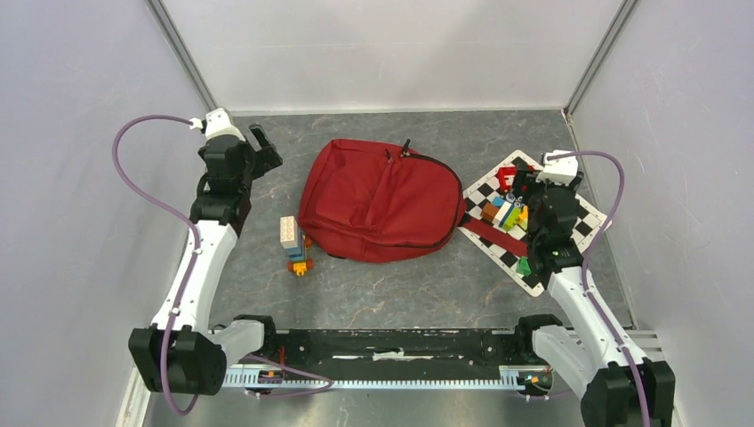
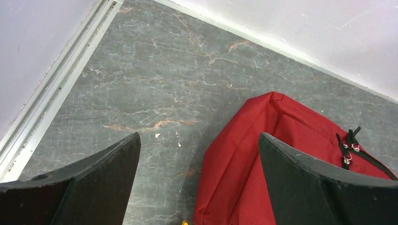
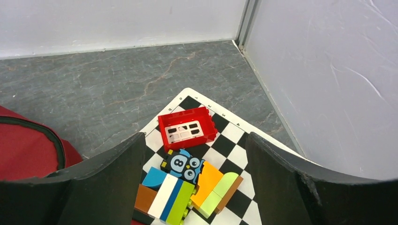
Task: Pack the student bag
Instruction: Reset both arms
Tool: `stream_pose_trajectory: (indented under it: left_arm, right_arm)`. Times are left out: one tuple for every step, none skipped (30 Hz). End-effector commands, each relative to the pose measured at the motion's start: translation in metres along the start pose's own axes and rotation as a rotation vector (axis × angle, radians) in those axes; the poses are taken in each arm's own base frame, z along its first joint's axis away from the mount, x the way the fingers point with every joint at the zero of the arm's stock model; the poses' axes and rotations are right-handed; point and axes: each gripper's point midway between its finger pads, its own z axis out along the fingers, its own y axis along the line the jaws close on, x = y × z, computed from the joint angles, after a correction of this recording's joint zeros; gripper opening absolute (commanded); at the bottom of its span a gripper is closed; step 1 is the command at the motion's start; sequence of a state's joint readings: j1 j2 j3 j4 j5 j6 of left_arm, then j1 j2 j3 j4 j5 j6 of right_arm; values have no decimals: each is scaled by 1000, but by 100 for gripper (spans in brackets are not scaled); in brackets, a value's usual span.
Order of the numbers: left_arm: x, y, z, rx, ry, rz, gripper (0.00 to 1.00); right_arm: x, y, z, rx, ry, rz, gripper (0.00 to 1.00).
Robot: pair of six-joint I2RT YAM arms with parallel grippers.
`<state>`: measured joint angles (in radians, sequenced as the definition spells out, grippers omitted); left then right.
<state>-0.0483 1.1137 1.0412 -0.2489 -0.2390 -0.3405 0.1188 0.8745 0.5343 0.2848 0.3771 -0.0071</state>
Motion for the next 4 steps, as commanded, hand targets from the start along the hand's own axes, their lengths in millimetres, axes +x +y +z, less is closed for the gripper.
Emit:
stream_pose_trajectory:
  left_arm:
    - [-9,5,1,-31,-29,32,100]
    - [-9,5,1,-30,-27,29,100]
    - [-8,2,1,-19,-21,31,100]
    - [-8,1,2,-13,-18,30,100]
  right_arm:
    - [-16,-5,2,32,-58,11,83]
    - [-16,-5,2,30,-60,16,83]
    - [-16,-4,3,29,-58,19,85]
    - [-16,-4,3,28,-60,21,87]
